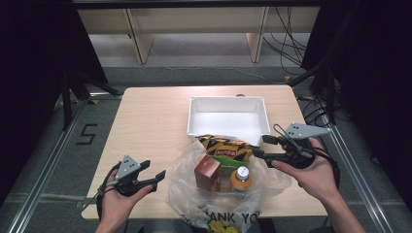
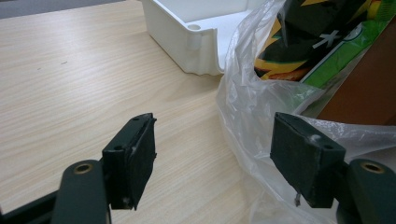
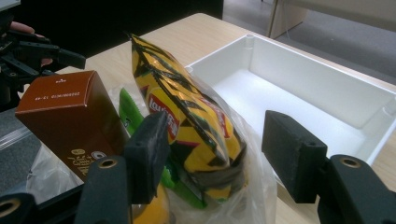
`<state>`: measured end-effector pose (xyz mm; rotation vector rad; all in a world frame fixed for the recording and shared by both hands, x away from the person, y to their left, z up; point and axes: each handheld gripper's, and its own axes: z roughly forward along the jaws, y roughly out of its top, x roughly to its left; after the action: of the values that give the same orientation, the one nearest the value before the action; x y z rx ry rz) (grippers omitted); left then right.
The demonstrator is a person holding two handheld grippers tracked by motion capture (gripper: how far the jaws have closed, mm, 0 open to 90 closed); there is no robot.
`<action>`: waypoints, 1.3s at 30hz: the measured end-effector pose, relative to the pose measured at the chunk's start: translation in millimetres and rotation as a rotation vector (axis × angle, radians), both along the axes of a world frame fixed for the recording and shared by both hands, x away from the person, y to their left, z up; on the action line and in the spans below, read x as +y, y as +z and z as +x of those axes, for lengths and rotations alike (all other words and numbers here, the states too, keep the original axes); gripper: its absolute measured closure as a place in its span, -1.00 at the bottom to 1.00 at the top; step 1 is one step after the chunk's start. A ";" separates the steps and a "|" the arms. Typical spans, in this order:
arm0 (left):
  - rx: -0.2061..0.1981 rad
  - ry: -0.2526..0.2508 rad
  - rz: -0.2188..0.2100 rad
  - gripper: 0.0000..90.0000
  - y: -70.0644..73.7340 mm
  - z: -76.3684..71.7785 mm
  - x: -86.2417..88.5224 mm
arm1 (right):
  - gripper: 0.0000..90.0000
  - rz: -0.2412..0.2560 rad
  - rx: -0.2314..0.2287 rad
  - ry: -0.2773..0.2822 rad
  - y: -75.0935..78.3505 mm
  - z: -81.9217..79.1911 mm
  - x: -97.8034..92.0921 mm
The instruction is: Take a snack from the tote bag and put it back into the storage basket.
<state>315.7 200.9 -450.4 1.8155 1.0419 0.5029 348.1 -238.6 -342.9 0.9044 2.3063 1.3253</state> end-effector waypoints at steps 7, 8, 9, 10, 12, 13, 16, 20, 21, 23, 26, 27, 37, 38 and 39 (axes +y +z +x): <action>0.007 -0.014 -0.003 -0.32 -2.1 1.0 -4.4 | -0.08 -0.015 0.012 0.020 0.5 7.6 12.5; 0.002 -0.016 0.007 -0.32 -2.0 0.9 -4.5 | -0.08 -0.021 0.017 0.018 0.5 9.7 13.7; 0.005 -0.016 0.007 -0.32 -2.3 0.9 -4.8 | -0.08 -0.034 0.005 0.040 -0.1 13.2 13.3; 0.012 -0.010 0.000 -0.32 -3.1 0.9 -5.6 | -0.08 -0.026 0.023 0.032 -1.3 13.3 15.5; 0.012 -0.020 0.001 -0.32 -3.5 1.6 -5.7 | -0.08 -0.029 0.019 0.024 -3.6 16.9 18.2; 0.008 -0.024 0.007 -0.32 -3.4 1.6 -5.7 | -0.08 -0.031 0.034 0.022 -4.8 17.3 20.3; 0.010 -0.023 0.005 -0.32 -3.1 1.1 -6.1 | -0.08 -0.045 0.044 0.042 -8.1 21.1 24.0; 0.006 -0.023 0.010 -0.32 -2.2 0.8 -6.6 | -0.07 -0.041 0.055 0.035 -14.2 27.4 33.2; 0.011 -0.017 -0.001 -0.32 -2.5 0.6 -7.6 | -0.07 -0.056 0.071 0.041 -15.5 28.9 34.5; 0.010 -0.019 -0.001 -0.32 -2.4 1.0 -7.7 | 0.01 -0.073 0.063 0.067 -20.6 34.6 37.2; 0.011 -0.016 -0.005 -0.32 -2.8 1.2 -7.6 | 0.08 -0.081 0.050 0.082 -22.8 38.0 38.1; 0.012 -0.017 -0.007 -0.32 -3.2 1.4 -7.5 | 0.12 -0.080 0.064 0.081 -24.0 38.1 39.5; 0.016 -0.027 0.000 -0.31 -5.2 2.2 -8.1 | 0.48 -0.110 0.058 0.147 -32.6 47.7 43.0; 0.015 -0.029 0.000 -0.31 -5.1 2.4 -7.9 | 0.51 -0.124 0.035 0.161 -32.3 49.3 42.8; 0.015 -0.026 0.000 -0.31 -5.0 2.5 -7.8 | 0.54 -0.114 0.047 0.145 -32.6 48.7 44.2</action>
<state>318.2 193.1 -455.4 1.8325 1.0271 0.4744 396.8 -194.4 -375.5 0.7525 2.4962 1.2252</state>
